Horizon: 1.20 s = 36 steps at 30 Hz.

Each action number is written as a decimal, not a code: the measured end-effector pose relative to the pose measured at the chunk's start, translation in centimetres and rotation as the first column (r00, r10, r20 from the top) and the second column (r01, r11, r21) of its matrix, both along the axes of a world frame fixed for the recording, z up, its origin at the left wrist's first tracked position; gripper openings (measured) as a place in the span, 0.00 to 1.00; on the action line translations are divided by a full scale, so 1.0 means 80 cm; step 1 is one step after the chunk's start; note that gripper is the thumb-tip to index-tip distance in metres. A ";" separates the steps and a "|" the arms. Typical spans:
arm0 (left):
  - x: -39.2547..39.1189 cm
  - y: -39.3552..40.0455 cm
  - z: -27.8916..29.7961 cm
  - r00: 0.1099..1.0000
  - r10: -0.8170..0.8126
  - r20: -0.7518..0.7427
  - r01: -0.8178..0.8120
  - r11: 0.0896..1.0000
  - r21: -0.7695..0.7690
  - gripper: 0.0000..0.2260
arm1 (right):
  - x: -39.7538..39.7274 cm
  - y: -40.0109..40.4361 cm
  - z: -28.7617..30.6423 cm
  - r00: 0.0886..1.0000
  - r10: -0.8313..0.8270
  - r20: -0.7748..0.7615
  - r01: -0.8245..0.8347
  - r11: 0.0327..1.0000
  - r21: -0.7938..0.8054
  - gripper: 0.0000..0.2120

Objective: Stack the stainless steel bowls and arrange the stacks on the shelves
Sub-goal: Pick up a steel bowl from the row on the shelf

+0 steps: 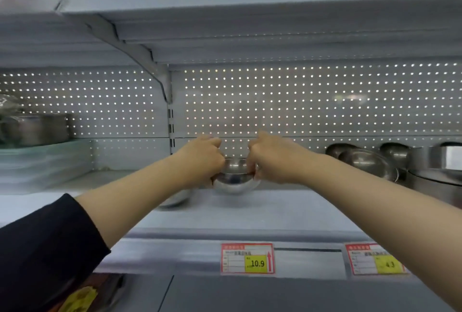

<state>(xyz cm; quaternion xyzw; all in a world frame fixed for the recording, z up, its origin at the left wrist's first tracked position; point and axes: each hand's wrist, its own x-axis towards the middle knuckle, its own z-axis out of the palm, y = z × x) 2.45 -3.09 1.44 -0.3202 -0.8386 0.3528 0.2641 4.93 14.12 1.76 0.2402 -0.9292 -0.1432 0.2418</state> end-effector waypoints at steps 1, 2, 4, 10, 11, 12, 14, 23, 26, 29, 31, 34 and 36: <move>0.001 -0.003 -0.003 1.000 -0.003 -0.001 0.003 1.000 0.002 0.08 | 0.000 -0.004 -0.003 1.000 -0.003 0.014 0.003 1.000 -0.004 0.09; 0.002 -0.006 -0.006 1.000 -0.003 0.000 0.003 1.000 0.004 0.07 | 0.000 -0.008 -0.006 1.000 -0.006 0.028 0.006 1.000 -0.009 0.08; 0.002 -0.009 -0.012 1.000 0.003 0.016 -0.002 1.000 -0.004 0.07 | -0.001 -0.014 -0.010 0.999 -0.009 0.049 0.010 1.000 -0.015 0.08; -0.010 -0.016 -0.028 1.000 -0.029 0.011 0.029 0.999 -0.030 0.07 | 0.000 -0.022 -0.023 0.993 -0.036 0.109 0.041 0.998 -0.051 0.08; -0.011 -0.016 -0.029 0.999 -0.035 0.012 0.035 0.999 -0.027 0.07 | -0.001 -0.023 -0.025 0.994 -0.036 0.105 0.041 0.998 -0.043 0.09; -0.012 -0.017 -0.029 0.999 -0.038 0.018 0.038 0.999 -0.026 0.07 | -0.001 -0.024 -0.027 0.994 -0.035 0.101 0.038 0.999 -0.030 0.09; -0.014 -0.019 -0.025 0.997 -0.030 0.065 0.030 1.000 0.000 0.08 | 0.000 -0.024 -0.028 0.995 -0.031 0.092 0.032 0.999 -0.006 0.10; -0.002 0.079 0.042 0.967 -0.240 0.087 0.171 0.863 0.476 0.16 | 0.011 0.096 0.027 0.960 -0.273 0.070 0.282 0.926 -0.253 0.12; -0.007 0.146 0.036 0.961 -0.277 -0.019 0.251 0.839 0.482 0.17 | 0.012 0.146 0.027 0.902 -0.431 0.027 0.422 0.867 -0.264 0.08; -0.018 0.210 0.022 0.956 -0.294 -0.005 0.264 0.850 0.456 0.17 | 0.009 0.176 0.011 0.840 -0.537 0.077 0.540 0.815 -0.210 0.06; -0.029 0.246 0.011 0.960 -0.276 0.048 0.234 0.883 0.406 0.16 | -0.001 0.189 -0.008 0.831 -0.543 0.117 0.556 0.811 -0.185 0.08; -0.047 0.287 0.000 0.962 -0.246 0.122 0.196 0.926 0.324 0.15 | -0.020 0.203 -0.032 0.839 -0.524 0.144 0.543 0.815 -0.202 0.09; -0.057 0.305 -0.006 0.956 -0.235 0.176 0.175 0.937 0.303 0.17 | -0.028 0.211 -0.041 0.835 -0.517 0.188 0.549 0.805 -0.226 0.11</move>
